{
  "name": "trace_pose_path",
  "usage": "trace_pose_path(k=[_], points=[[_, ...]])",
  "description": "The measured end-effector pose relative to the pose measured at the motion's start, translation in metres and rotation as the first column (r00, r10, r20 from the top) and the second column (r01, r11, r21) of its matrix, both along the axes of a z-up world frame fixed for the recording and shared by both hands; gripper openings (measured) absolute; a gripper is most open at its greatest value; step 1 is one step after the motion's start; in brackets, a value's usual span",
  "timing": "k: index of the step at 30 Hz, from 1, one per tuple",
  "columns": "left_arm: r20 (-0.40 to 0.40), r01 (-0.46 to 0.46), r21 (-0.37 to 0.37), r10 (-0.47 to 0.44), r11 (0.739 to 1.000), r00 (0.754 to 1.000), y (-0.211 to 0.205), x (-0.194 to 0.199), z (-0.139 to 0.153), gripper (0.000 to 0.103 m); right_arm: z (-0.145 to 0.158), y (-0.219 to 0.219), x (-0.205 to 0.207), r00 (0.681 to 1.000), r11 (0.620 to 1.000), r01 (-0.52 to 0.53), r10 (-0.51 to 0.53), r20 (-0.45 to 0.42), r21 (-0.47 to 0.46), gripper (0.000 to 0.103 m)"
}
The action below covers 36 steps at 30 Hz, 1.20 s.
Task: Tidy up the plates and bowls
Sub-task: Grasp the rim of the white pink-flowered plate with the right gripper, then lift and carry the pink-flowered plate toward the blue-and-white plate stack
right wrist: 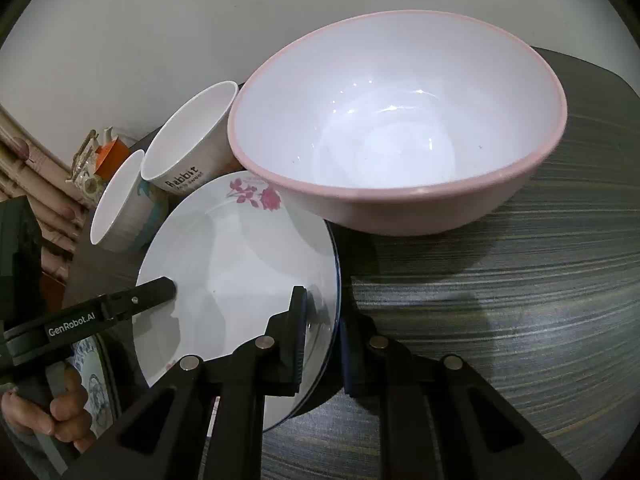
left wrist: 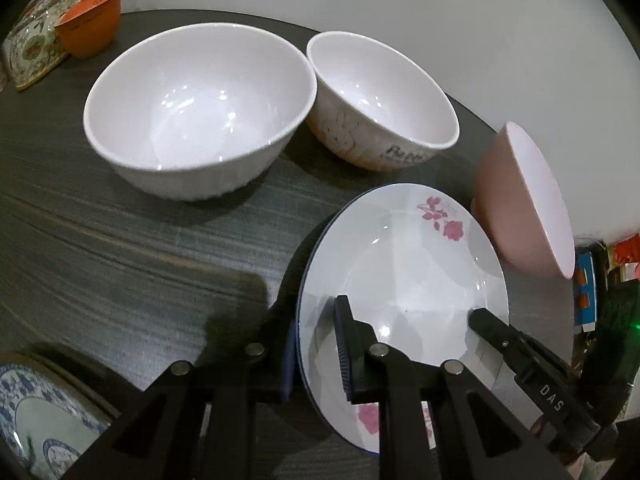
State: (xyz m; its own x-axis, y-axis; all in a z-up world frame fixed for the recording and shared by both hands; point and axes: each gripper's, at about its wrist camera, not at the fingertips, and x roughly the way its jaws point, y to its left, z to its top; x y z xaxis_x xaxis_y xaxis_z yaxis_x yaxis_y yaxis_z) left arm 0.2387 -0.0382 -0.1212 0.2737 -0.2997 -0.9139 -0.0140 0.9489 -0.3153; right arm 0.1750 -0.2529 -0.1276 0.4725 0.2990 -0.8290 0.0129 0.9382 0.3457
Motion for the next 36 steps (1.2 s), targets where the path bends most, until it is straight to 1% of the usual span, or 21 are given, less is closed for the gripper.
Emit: trace_pose_path(k=[6,14,16,30,33,36], points=[[-0.016,0.014,0.007,-0.014,1.0,1.0,-0.004,-0.018,0.001,0.017,-0.001,-0.003,-0.011,1.0,1.0,-0.001,0.002,-0.025,0.026,0.013],[-0.044,0.039,0.002,-0.038,0.999,0.998,-0.007,-0.048,0.004,0.017,-0.001,-0.003,-0.04,0.998,1.0,0.01,-0.009,-0.062,0.027,0.013],[-0.047,0.048,0.005,-0.048,0.999,0.998,-0.016,-0.059,0.005,0.017,-0.001,-0.002,-0.049,0.997,1.0,0.01,-0.008,-0.071,0.025,0.013],[-0.07,0.087,0.001,-0.087,0.996,0.994,-0.026,-0.122,-0.008,0.017,-0.002,0.012,-0.093,0.991,1.0,0.015,-0.012,-0.136,0.022,0.014],[-0.075,0.093,0.003,-0.093,0.996,0.993,-0.026,-0.132,-0.007,0.017,-0.002,0.013,-0.101,0.989,1.0,0.014,-0.011,-0.151,0.018,0.014],[-0.085,0.1,0.003,-0.099,0.995,0.991,-0.031,-0.134,-0.009,0.017,-0.002,0.014,-0.11,0.986,1.0,0.016,-0.014,-0.165,0.013,0.014]])
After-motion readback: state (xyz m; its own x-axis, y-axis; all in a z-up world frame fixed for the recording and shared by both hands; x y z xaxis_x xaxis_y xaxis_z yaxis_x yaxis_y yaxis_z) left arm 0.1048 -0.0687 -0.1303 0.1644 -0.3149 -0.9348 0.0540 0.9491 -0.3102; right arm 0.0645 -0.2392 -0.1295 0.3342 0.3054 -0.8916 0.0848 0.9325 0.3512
